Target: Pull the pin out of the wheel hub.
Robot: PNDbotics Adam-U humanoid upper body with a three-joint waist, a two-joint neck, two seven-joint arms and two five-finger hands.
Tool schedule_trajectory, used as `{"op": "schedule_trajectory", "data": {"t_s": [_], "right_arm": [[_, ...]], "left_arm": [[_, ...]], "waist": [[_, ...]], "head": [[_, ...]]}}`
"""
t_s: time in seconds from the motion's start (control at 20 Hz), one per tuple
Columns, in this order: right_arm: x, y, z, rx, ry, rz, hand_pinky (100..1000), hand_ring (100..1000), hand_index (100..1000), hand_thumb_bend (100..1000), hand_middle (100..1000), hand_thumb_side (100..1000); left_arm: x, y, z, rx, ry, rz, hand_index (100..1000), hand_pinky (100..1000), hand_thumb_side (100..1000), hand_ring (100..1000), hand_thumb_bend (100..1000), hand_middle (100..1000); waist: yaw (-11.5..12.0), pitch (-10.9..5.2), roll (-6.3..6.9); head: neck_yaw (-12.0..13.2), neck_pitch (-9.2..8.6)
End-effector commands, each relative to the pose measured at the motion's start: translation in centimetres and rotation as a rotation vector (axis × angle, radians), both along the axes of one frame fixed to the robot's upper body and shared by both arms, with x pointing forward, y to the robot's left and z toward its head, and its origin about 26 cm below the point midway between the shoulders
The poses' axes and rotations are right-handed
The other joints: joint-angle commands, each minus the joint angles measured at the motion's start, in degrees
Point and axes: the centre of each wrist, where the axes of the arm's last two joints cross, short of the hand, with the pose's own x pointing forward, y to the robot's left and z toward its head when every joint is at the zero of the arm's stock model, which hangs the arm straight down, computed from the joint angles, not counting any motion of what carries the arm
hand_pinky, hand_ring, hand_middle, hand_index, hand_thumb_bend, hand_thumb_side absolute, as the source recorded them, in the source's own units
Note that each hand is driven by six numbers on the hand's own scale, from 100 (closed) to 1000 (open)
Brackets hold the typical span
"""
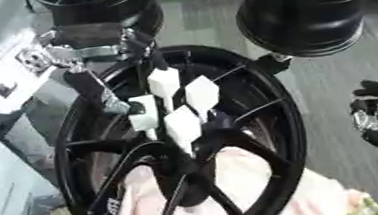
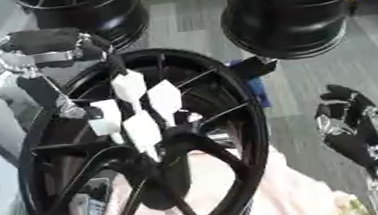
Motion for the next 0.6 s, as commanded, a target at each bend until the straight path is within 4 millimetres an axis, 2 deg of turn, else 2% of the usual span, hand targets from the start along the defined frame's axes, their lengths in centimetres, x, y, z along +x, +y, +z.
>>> {"op": "schedule_trajectory", "data": {"t_s": [0.05,0.25,0.6], "right_arm": [[0.1,-0.5,0.7,-0.024,-0.021,0.001,745,686,830,100,714,175],[0.1,-0.5,0.7,-0.024,-0.021,0.002,745,686,830,100,714,175],[0.2,-0.5,0.7,-0.024,-0.021,0.003,745,686,830,100,714,175]], "left_arm": [[-0.2,0.4,1.2,0.404,-0.101,-0.323,824,767,437,665,449,683],[-0.2,0.2,0.7,0.44,-0.103,-0.319,834,765,431,669,450,697],[-0.2,0.3,-0.5,0.48,-0.082,-0.315,811,730,441,595,429,642]], "waist": [[0.1,-0.93,-0.02],[0.1,-1.01,-0.04],[0.1,-0.98,-0.02]], "head": [[-0.1,0.27],[-0.1,0.27],[0.0,0.27]]}}
